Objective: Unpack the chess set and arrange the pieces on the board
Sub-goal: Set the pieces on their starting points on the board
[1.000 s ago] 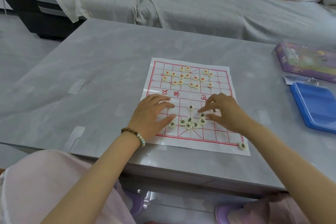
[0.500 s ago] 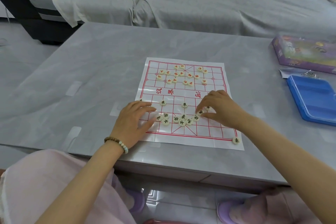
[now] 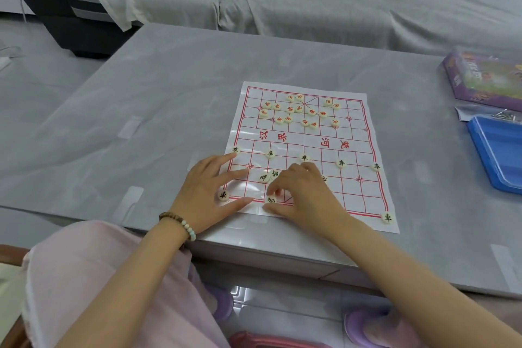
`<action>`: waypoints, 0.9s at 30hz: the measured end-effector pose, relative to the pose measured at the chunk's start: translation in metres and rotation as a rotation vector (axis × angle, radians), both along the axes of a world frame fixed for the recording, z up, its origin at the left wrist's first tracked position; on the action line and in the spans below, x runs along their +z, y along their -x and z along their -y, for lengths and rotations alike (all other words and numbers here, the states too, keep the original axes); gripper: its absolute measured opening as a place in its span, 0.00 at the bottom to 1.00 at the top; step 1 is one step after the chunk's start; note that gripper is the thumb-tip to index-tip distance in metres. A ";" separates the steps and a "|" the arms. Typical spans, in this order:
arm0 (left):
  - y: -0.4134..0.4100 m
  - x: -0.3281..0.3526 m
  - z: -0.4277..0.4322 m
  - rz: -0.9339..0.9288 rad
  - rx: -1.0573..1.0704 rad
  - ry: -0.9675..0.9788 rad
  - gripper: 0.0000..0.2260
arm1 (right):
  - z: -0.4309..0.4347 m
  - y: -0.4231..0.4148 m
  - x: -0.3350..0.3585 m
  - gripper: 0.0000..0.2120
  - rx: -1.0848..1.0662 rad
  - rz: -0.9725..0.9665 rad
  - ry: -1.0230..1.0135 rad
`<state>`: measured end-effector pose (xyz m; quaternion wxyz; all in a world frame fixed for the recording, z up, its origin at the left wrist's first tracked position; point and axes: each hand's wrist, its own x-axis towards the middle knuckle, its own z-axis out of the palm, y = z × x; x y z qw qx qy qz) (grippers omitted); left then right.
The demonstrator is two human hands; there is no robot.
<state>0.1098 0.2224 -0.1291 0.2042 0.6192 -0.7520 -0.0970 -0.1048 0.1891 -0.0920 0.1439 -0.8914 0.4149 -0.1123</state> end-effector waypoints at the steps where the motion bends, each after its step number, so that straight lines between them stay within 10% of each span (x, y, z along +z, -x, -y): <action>1: -0.002 0.000 -0.001 0.011 -0.004 -0.008 0.30 | -0.001 -0.001 -0.004 0.14 -0.003 -0.018 0.012; 27: -0.011 -0.001 -0.003 -0.177 0.097 -0.153 0.29 | -0.005 -0.037 -0.018 0.15 -0.068 0.078 0.067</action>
